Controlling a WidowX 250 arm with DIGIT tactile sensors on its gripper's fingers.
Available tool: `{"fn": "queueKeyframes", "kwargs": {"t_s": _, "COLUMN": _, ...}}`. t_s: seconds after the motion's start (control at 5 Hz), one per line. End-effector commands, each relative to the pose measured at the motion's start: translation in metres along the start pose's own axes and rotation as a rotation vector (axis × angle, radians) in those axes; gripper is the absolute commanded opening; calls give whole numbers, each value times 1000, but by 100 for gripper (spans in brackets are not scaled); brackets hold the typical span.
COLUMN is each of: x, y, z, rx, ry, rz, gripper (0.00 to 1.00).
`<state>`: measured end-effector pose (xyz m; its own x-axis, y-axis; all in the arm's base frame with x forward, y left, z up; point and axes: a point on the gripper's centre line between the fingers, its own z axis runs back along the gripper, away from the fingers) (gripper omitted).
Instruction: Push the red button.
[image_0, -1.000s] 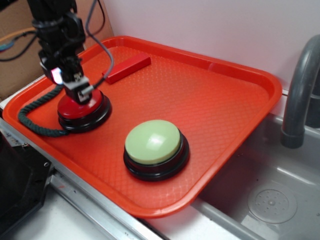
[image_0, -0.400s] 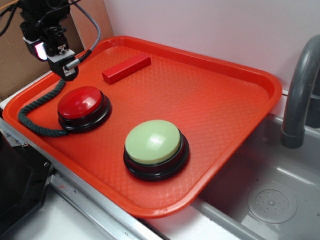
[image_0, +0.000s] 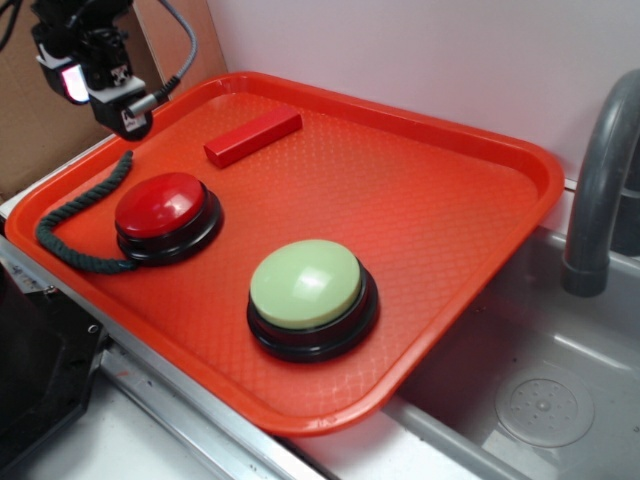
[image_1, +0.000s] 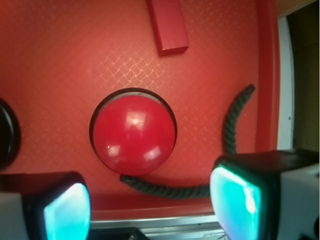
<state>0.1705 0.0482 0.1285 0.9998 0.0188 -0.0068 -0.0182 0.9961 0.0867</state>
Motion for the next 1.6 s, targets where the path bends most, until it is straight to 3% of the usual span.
{"fn": "queueKeyframes", "kwargs": {"t_s": 0.0, "x": 4, "y": 13, "z": 25, "rx": 17, "ry": -59, "rz": 46, "gripper": 100}}
{"fn": "queueKeyframes", "kwargs": {"t_s": 1.2, "x": 1, "y": 17, "z": 60, "rx": 34, "ry": -78, "rz": 79, "gripper": 100}}
{"fn": "queueKeyframes", "kwargs": {"t_s": 1.4, "x": 0, "y": 17, "z": 63, "rx": 9, "ry": -98, "rz": 82, "gripper": 100}}
